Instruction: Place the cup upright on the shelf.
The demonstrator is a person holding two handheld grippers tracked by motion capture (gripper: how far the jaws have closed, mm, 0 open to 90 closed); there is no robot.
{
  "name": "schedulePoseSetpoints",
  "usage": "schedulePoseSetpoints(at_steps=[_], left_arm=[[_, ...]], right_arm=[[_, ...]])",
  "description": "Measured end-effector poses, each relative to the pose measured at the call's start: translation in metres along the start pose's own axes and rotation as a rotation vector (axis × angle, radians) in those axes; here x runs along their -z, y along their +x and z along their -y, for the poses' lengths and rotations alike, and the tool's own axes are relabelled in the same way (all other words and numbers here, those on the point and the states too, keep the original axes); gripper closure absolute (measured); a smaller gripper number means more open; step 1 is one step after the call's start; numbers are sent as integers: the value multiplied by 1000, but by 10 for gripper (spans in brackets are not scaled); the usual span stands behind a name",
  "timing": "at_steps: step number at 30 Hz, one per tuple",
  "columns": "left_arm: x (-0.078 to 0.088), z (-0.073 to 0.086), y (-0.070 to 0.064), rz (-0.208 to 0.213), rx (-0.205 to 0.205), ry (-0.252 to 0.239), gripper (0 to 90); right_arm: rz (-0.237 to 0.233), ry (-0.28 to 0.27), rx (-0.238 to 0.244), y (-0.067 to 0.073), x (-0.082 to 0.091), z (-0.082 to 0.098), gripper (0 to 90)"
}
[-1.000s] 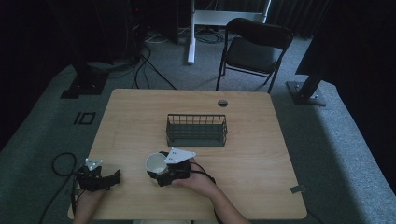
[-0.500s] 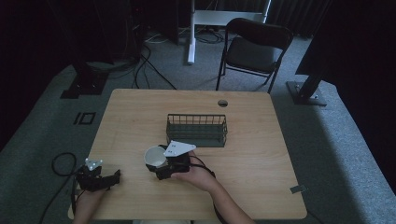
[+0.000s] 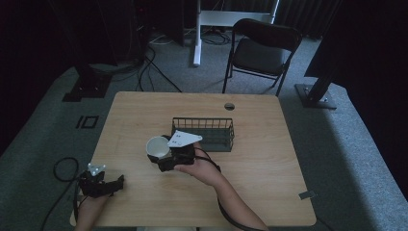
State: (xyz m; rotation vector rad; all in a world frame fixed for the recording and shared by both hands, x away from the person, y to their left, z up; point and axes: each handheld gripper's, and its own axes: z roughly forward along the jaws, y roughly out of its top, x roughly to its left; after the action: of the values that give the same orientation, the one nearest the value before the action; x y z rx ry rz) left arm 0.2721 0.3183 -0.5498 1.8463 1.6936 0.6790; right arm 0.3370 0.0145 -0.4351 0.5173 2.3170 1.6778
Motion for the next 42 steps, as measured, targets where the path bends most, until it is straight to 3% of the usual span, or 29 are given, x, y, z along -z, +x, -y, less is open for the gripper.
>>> schedulePoseSetpoints(at_steps=[13,23,27,34,42], left_arm=[[0,0,0,1,0,0,8],[0,0,0,0,3,-3,8],[0,0,0,0,2,-2,8],[0,0,0,3,1,-3,7],[0,0,0,2,0,-3,7]], right_arm=[[56,-50,-33,-23,9,-22,193],[133,-81,-33,-42,23,-41,193],[192,-92,-41,-58,34,-46,193],[268,-85,-63,-76,46,-42,193],[352,-52,-82,-93,55,-26,193]])
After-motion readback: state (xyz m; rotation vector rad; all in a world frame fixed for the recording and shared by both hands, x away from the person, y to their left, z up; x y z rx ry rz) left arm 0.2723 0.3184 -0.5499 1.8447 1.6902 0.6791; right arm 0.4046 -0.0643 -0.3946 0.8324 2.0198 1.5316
